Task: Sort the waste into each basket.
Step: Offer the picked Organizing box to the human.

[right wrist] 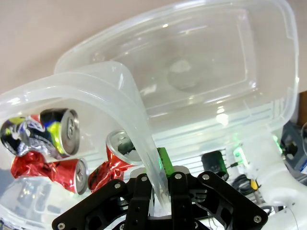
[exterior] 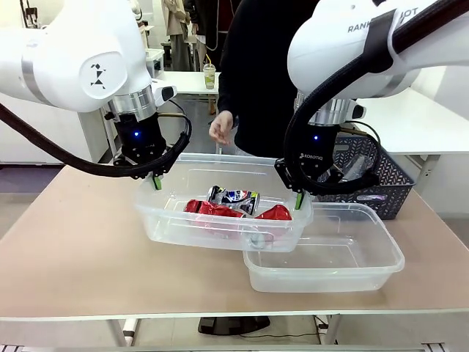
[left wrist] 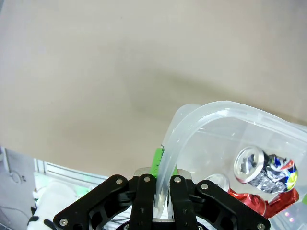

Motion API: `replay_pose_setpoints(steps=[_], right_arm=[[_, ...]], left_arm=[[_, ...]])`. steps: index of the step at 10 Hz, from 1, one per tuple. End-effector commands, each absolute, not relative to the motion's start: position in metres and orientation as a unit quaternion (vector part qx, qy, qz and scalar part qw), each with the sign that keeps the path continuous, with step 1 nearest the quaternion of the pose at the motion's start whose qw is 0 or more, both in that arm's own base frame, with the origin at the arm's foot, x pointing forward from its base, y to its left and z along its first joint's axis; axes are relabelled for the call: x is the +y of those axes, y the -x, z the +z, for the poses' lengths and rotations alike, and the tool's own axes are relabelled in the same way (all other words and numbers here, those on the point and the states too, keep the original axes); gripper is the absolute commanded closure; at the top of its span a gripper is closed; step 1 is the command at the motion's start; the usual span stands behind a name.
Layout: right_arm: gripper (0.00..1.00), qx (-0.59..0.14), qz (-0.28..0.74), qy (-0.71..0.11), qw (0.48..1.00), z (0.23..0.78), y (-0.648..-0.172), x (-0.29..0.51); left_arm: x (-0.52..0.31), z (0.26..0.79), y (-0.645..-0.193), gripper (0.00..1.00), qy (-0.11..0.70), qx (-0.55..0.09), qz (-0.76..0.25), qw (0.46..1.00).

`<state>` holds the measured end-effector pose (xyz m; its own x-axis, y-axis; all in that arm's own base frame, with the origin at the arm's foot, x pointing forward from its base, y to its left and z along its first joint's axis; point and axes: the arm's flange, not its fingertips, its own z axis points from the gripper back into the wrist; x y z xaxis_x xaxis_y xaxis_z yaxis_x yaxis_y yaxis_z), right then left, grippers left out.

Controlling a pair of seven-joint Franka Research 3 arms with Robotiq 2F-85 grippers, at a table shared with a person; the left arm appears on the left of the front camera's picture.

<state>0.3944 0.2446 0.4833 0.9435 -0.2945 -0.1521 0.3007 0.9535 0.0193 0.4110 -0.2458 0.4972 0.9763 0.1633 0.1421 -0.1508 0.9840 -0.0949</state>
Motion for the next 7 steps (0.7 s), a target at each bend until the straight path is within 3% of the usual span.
replay_pose_setpoints(steps=[1, 2, 3, 4, 7], right_arm=[[0.95, 0.080, -0.157, -0.021, 0.984, 0.482, -0.394, 0.242], [0.95, 0.074, -0.151, -0.021, 0.986, 0.483, -0.394, 0.245], [0.95, 0.068, -0.093, -0.025, 0.993, 0.495, -0.428, 0.262], [0.95, 0.061, -0.085, -0.002, 0.995, 0.508, -0.466, 0.273], [0.95, 0.057, -0.078, 0.001, 0.995, 0.516, -0.527, 0.282]], left_arm=[[-0.244, 0.504, -0.413, 0.96, 0.048, -0.081, 0.094, 0.991], [-0.246, 0.497, -0.411, 0.96, 0.042, -0.075, 0.079, 0.993], [-0.253, 0.508, -0.436, 0.96, 0.016, -0.091, 0.081, 0.992], [-0.263, 0.519, -0.464, 0.96, 0.063, -0.086, 0.056, 0.993], [-0.269, 0.517, -0.521, 0.96, 0.033, -0.106, 0.104, 0.988]])
